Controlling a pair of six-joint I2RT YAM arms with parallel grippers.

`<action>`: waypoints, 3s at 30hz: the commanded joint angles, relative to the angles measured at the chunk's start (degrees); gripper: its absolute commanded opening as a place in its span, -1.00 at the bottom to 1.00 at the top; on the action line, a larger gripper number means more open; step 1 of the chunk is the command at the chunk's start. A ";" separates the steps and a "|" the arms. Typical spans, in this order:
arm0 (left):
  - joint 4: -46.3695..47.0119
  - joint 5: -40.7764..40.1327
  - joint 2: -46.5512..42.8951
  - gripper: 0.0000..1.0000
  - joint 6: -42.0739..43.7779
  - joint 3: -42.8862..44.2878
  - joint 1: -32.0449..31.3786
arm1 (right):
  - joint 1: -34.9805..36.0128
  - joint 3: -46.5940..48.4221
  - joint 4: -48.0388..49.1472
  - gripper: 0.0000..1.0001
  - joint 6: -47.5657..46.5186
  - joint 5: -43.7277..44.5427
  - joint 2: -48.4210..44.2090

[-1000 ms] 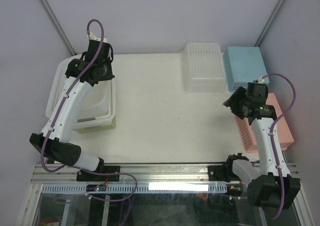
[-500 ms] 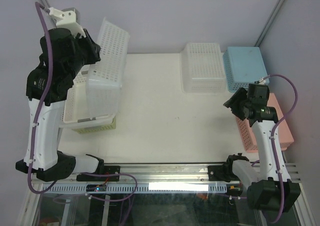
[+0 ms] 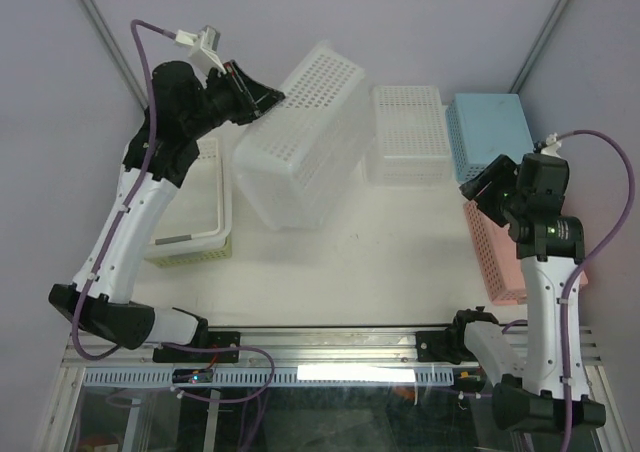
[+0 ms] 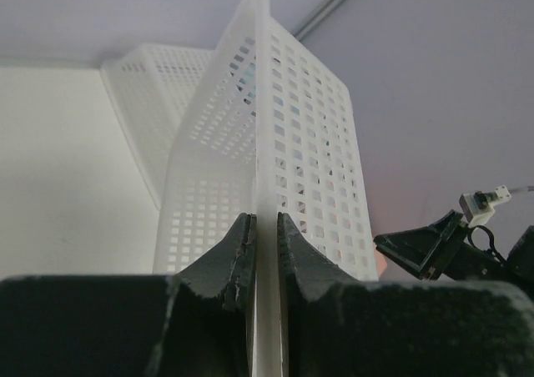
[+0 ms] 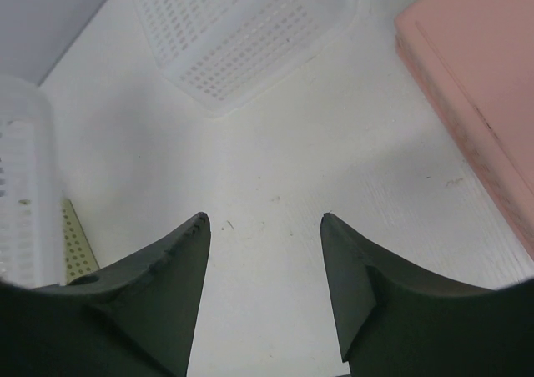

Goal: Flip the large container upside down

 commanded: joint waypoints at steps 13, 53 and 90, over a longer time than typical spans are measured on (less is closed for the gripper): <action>48.11 4.34 10.34 -1.00 -26.71 -23.07 1.23 | 0.08 -1.24 0.49 0.19 2.17 1.21 -6.78; 29.10 -17.89 18.50 0.98 -8.69 -19.42 5.90 | 0.08 -4.08 2.43 0.20 3.41 -0.97 -6.43; 10.34 -43.04 32.36 0.98 11.08 -15.33 -18.04 | 0.07 -7.00 -1.07 0.20 1.95 0.04 -10.80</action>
